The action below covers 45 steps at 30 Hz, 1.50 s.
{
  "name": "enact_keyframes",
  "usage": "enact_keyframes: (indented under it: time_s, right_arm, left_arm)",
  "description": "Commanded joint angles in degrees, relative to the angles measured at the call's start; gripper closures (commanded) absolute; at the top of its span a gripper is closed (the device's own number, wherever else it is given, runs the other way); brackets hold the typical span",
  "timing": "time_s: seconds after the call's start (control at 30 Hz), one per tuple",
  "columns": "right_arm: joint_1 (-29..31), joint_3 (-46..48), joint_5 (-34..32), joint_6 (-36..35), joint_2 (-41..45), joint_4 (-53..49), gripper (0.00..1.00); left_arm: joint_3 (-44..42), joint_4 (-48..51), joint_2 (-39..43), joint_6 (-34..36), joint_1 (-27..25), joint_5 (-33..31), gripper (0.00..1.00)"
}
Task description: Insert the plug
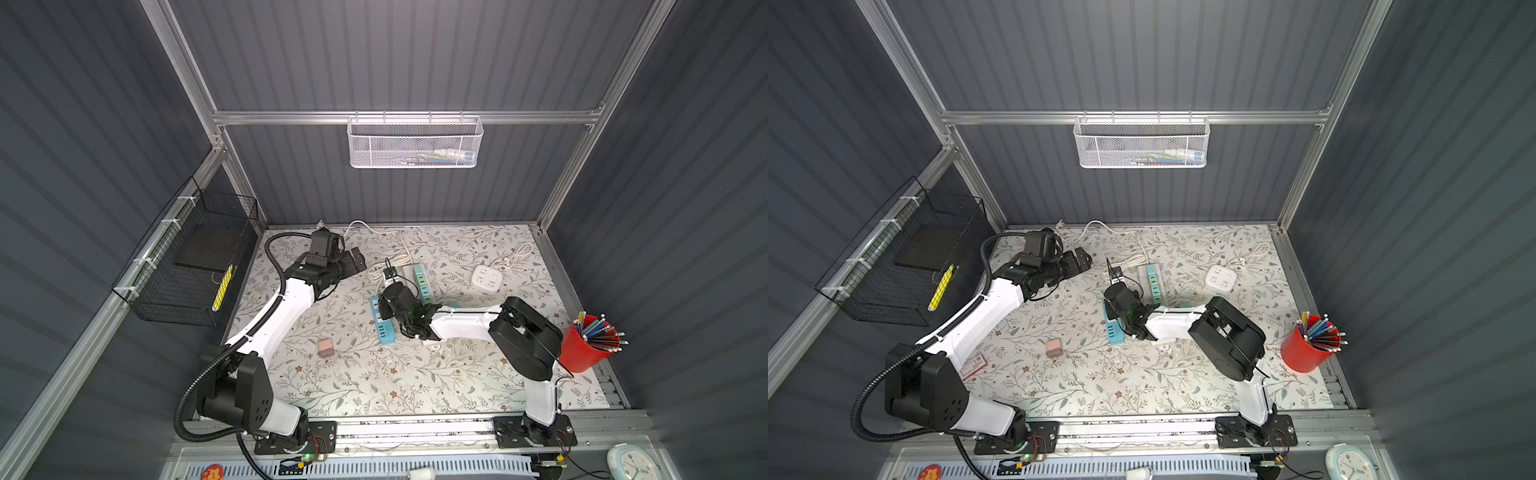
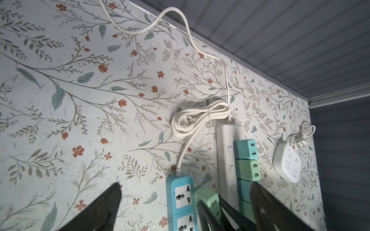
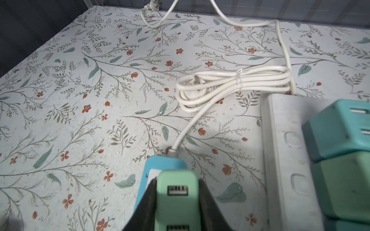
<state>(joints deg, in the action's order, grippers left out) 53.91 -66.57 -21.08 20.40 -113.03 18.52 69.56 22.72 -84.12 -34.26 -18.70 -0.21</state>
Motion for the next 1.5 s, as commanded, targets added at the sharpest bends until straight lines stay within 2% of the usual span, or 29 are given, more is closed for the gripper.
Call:
enact_keyframes:
  time_s: [0.0, 0.33, 0.8, 1.27, 1.47]
  right_arm:
    - [0.99, -0.63, -2.09, -0.4, 1.05, 0.0, 0.8]
    - [1.29, -1.16, -6.41, 0.24, -1.67, 0.09, 0.79]
    - [1.99, -0.93, -3.9, 0.97, -1.69, -0.25, 0.78]
    - [1.99, -2.91, -5.49, 1.11, -5.0, -2.15, 0.78]
    - [1.92, -3.55, -5.97, 0.39, -4.25, -5.17, 0.78]
  left_arm:
    - [-0.31, 0.56, 1.28, 0.25, -0.02, -0.74, 0.0]
    - [-0.52, 0.55, 1.34, 0.27, -0.02, -0.93, 0.0]
    - [-0.52, 0.76, 1.63, 0.16, -0.02, -1.5, 0.0]
    - [-0.3, 3.64, 3.12, -0.98, -0.02, -10.02, 0.0]
    - [-0.21, 3.62, 3.29, -0.81, 0.07, -10.17, 0.0]
